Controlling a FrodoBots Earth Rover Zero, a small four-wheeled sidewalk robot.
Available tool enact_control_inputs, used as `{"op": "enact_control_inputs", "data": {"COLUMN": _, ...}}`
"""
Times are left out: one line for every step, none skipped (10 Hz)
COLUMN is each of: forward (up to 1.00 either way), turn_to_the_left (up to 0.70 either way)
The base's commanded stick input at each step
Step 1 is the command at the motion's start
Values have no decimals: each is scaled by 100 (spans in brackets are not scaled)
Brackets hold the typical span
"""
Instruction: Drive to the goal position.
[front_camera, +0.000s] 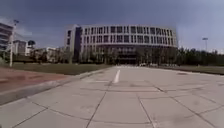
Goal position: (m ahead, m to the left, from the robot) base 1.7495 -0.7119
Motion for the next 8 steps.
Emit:
{"op": "enact_control_inputs", "data": {"forward": 70, "turn_to_the_left": -1}}
{"op": "enact_control_inputs", "data": {"forward": 70, "turn_to_the_left": -1}}
{"op": "enact_control_inputs", "data": {"forward": 70, "turn_to_the_left": -1}}
{"op": "enact_control_inputs", "data": {"forward": 70, "turn_to_the_left": -1}}
{"op": "enact_control_inputs", "data": {"forward": 70, "turn_to_the_left": -1}}
{"op": "enact_control_inputs", "data": {"forward": 70, "turn_to_the_left": -1}}
{"op": "enact_control_inputs", "data": {"forward": 70, "turn_to_the_left": -1}}
{"op": "enact_control_inputs", "data": {"forward": 70, "turn_to_the_left": -1}}
